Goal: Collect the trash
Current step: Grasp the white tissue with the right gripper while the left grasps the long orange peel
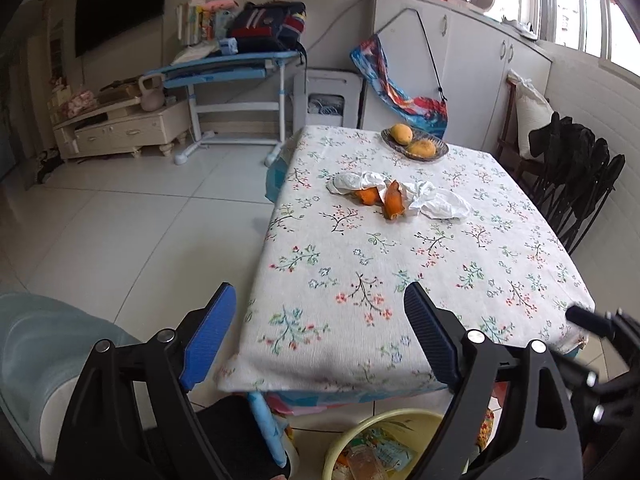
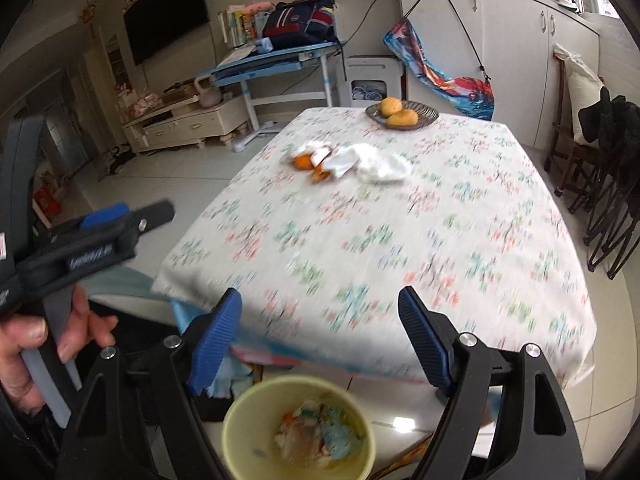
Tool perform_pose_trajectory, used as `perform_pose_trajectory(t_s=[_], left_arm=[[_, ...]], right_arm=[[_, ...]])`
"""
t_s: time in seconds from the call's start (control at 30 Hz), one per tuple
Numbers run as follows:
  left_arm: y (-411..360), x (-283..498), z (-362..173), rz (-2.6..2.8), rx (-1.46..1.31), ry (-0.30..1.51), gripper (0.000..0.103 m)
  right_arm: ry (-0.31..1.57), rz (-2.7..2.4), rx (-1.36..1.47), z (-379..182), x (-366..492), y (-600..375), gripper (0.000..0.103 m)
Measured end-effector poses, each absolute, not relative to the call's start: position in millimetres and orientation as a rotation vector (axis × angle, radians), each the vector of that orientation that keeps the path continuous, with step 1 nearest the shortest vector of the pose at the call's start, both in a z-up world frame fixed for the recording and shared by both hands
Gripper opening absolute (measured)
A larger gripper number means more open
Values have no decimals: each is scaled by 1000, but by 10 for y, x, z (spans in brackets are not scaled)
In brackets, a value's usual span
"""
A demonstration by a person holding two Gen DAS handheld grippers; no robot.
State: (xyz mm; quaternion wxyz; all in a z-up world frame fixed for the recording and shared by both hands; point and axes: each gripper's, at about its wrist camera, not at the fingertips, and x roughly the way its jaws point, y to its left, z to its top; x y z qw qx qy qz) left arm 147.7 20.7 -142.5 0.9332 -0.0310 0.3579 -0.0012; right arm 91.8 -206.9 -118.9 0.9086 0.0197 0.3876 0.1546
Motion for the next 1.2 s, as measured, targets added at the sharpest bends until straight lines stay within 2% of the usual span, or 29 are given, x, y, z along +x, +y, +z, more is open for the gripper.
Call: perform_pose_trajectory(t_s=[0.4,0.8,0.9,1.0,1.07,1.1,1.13,1.17,1.2], left_arm=[[82,2207,-1512,-53,-80,812,83],[-88,2721,-1612,-93,-88,855,83],[-170,2793,-1622,-103,-64,858,83],[-249,2875,-1637,-115,-36,855,83],[-305,2952,-1652,-134,-25,860,83],[-327,2987,-1654,-144,-23,862,83],[-353,3039,-1661,-160,-28,865,83],[-364,3079,-1659,-172,-35,867,83],[-385,3122,-1663,-188,-43,869,83]], right_arm=[[817,261,37,-1120,2081,-2145,77],[874,270,328,-1401,2924,-2296,77],[897,290,295,-1429,3019,-2136,84],[968,284,206,-1590,3091,-1986,84],[997,282,153,-1674,3100,-1964,71],[1015,283,137,-1702,3106,-1972,46],[1032,284,129,-1726,3107,-1999,32],[1033,287,127,-1727,3105,-2031,29],[1040,290,121,-1720,3095,-2073,22]])
